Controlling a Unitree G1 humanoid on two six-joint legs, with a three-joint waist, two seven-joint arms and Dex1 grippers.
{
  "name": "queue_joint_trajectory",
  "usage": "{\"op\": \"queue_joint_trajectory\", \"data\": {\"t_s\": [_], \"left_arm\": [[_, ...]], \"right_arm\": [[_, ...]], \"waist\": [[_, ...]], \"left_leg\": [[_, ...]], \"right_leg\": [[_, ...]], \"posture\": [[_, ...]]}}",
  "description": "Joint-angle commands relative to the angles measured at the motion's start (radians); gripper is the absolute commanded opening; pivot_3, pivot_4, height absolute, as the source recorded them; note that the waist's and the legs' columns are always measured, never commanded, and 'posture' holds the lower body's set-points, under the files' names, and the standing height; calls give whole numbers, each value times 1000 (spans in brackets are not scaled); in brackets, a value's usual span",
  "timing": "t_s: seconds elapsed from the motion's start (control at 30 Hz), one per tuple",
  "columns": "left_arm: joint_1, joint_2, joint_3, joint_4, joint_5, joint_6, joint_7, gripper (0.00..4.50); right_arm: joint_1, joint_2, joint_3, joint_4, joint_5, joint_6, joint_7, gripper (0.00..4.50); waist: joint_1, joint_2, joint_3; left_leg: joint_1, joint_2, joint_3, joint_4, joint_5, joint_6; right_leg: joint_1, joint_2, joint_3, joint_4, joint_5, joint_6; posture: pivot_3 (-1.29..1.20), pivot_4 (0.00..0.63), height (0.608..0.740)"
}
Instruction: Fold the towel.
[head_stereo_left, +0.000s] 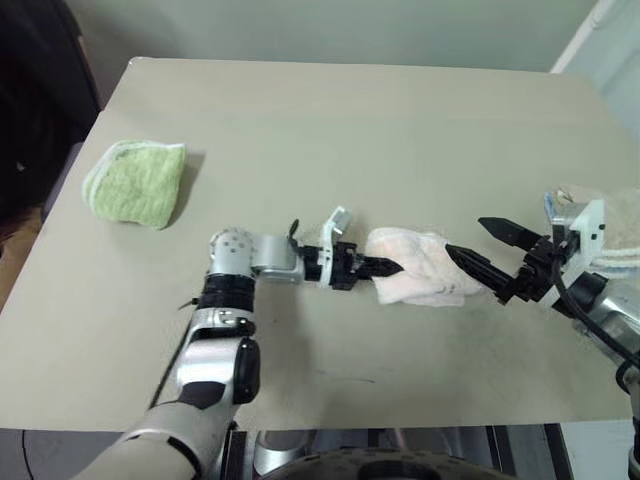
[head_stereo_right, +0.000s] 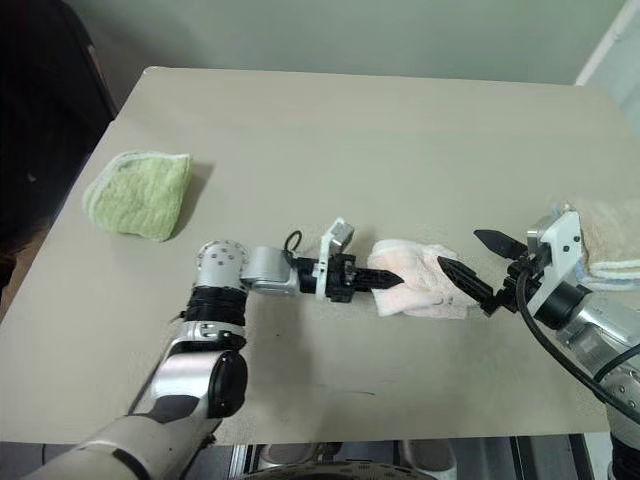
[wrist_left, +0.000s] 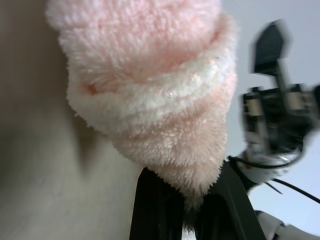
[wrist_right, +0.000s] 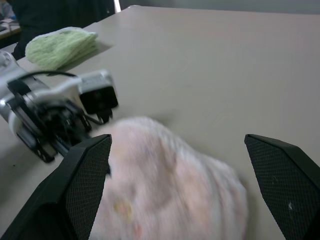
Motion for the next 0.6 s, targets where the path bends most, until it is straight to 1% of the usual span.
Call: {"op": "queue_joint_trajectory", "data": {"t_s": [0.03, 0.1, 0.23, 0.33, 0.47, 0.6], "left_arm": [[-55, 54, -15, -32, -63, 4, -49, 9], [-67, 75, -26, -22, -70, 4, -59, 9], [-216, 194, 117, 57, -42, -21, -51, 9], [-294, 240, 182, 111, 14, -106, -14, 9], [-347, 269, 249, 164, 89, -202, 13, 9], [-387, 324, 303, 202, 196, -381, 25, 9]], "right_arm": [[-10, 1, -17, -11, 12, -22, -10, 4500], [-10, 1, -16, -9, 13, -24, -12, 4500], [-41, 27, 14, 13, 7, -40, -17, 4500], [-65, 38, 47, 30, -6, -46, -11, 4500], [-94, 42, 73, 55, -18, -53, -6, 4500], [-126, 40, 108, 80, -23, -61, 7, 4500]], "waist": [[-2, 0, 0], [-4, 0, 0], [-6, -4, 6], [-10, -4, 6], [-10, -3, 6], [-13, -4, 7]], "left_leg": [[0, 0, 0, 0, 0, 0], [0, -1, 0, 0, 0, 0], [-2, -1, 0, 1, 0, 2], [-4, 0, 0, -1, 0, 1], [-4, -1, 0, -2, -1, 3], [-7, -1, 0, -2, -2, 3]], "right_leg": [[0, 0, 0, 0, 1, 1], [0, -1, 0, 0, 1, 1], [-1, -1, 0, -1, 3, -2], [-5, -1, -1, -1, 4, -3], [-5, -2, -1, -2, 1, 0], [-8, -2, -1, -2, 1, 0]], "posture": [[0, 150, 740], [0, 150, 740], [0, 150, 740], [0, 150, 740], [0, 150, 740], [0, 150, 740]]}}
